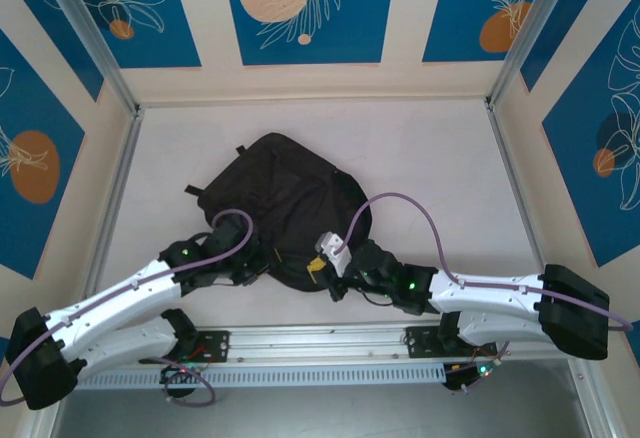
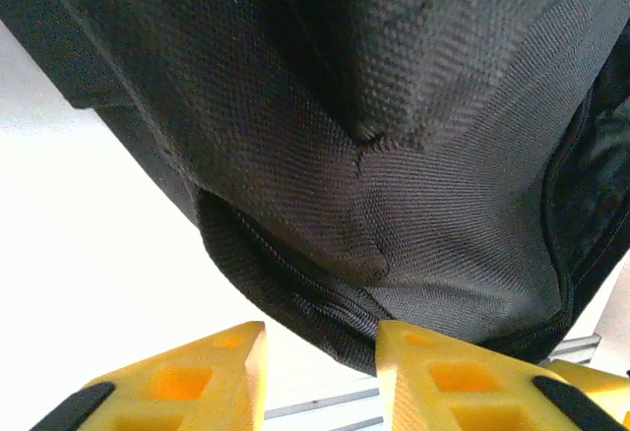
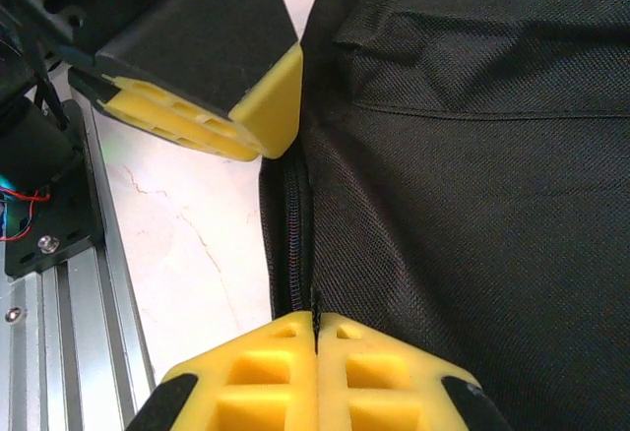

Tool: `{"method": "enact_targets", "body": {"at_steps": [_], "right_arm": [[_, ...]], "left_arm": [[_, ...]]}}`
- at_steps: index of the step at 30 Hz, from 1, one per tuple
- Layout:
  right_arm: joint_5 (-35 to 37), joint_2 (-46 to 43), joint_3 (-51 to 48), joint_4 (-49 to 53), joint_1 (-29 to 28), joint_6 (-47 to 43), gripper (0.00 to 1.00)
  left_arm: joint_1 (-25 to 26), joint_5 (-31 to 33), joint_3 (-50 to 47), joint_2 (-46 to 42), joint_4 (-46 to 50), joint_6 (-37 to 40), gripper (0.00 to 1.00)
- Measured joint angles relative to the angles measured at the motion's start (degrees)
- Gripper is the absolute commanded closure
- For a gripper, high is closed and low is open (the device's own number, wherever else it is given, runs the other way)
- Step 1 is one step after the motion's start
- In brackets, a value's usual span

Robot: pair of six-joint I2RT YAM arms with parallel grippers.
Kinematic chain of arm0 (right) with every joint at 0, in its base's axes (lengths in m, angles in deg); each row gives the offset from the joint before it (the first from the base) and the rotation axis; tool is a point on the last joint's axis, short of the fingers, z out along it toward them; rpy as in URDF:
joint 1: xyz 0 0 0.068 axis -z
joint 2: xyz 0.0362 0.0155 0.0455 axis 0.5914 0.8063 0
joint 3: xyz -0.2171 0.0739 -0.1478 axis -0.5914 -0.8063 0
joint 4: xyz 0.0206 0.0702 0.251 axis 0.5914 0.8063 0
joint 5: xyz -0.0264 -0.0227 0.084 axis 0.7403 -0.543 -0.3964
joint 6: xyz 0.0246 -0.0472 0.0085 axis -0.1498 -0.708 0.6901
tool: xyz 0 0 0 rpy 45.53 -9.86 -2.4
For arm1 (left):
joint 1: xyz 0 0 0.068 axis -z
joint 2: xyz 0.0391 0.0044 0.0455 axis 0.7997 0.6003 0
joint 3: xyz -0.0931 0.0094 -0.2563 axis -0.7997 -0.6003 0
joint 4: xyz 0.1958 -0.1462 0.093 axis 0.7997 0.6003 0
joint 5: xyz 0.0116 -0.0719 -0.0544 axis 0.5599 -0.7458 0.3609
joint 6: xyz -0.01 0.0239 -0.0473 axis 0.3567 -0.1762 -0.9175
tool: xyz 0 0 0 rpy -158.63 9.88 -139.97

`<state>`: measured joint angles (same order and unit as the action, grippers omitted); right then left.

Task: Pack the student bag
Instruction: Zip the student bag at the center of the table.

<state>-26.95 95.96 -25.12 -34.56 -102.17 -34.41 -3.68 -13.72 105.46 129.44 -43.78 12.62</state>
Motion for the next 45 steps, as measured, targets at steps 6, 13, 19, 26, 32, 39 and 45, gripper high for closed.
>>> {"method": "enact_targets", "body": {"at_steps": [6, 13, 19, 26, 32, 39, 45], "right_arm": [[-0.02, 0.0, -0.02, -0.5, 0.07, 0.42, 1.0], [-0.04, 0.0, -0.22, -0.83, 0.07, 0.66, 1.0], [-0.44, -2.25, -1.25, -0.37, 0.17, 0.85, 1.0], [-1.27, -9.01, -4.9, 1.25, 1.75, 1.36, 1.0], [-2.67, -12.98, -5.88, 3.54, 4.94, 2.05, 1.0], [-6.27, -12.41, -5.7, 4.63, 9.01, 1.88, 1.0], [-12.35, -3.43, -1.05, 3.06, 8.83, 1.22, 1.0]], "left_arm": [[1.62, 0.02, -0.02, 1.33, -0.46, -1.25, 0.68], [2.14, 1.18, -0.02, 4.68, -1.05, -1.36, 0.81], [2.25, 2.91, 0.0, 5.6, -0.96, -0.9, 0.99], [1.62, 4.66, 0.02, 0.83, 1.01, 0.33, 1.0], [-0.09, 5.42, 0.35, -1.55, 4.85, 3.37, 1.0], [-3.87, 5.4, 1.6, -3.58, 10.4, 8.07, 1.0], [-16.83, 0.74, 1.99, -6.67, 15.78, 16.15, 1.0]]}}
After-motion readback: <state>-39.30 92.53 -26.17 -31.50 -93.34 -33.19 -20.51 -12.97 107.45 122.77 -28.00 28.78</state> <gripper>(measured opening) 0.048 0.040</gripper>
